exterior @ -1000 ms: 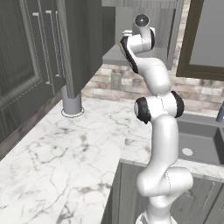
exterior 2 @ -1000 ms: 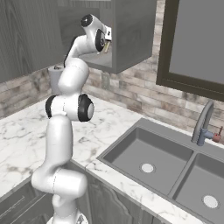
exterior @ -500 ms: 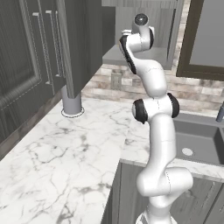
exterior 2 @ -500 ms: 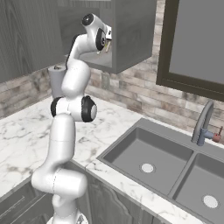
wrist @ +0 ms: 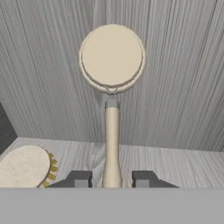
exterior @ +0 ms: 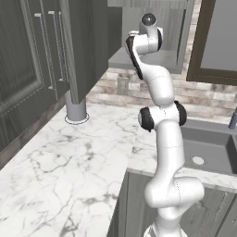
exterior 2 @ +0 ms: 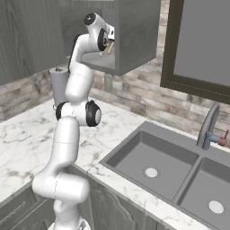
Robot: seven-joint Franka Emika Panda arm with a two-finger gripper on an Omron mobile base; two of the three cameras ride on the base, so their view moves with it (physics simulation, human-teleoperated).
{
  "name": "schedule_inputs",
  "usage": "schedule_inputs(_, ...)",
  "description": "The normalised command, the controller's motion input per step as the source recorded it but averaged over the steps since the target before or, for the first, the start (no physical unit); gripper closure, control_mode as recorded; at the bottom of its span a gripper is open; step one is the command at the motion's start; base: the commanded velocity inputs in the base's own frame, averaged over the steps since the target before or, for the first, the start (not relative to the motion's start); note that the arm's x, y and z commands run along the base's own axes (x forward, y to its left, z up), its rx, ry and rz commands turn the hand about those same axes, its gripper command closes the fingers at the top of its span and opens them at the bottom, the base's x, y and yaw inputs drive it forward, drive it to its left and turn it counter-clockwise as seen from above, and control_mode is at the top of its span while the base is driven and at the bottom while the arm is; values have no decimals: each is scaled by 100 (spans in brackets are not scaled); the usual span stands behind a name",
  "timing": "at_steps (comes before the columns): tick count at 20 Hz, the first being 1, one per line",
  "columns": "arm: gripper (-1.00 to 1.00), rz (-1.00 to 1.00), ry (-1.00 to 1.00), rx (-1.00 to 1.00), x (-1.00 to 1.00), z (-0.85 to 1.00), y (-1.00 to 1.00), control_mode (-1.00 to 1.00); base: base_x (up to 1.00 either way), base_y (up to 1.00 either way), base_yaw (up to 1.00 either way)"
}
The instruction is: Pick up the dish brush and dish brush from the sink, and place them back in the cabinet, and close the cabinet door.
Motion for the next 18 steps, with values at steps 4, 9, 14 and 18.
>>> schedule_inputs(4, -100, 0, 0, 0, 0, 0, 0, -100, 0, 0, 0)
schedule_inputs(9, -100, 0, 0, 0, -1, 0, 0, -100, 0, 0, 0)
schedule_inputs(14, -100, 0, -4, 0, -24, -2, 4, -100, 0, 0, 0)
schedule_inputs(18, -100, 0, -3, 0, -32, -8, 11, -100, 0, 0, 0)
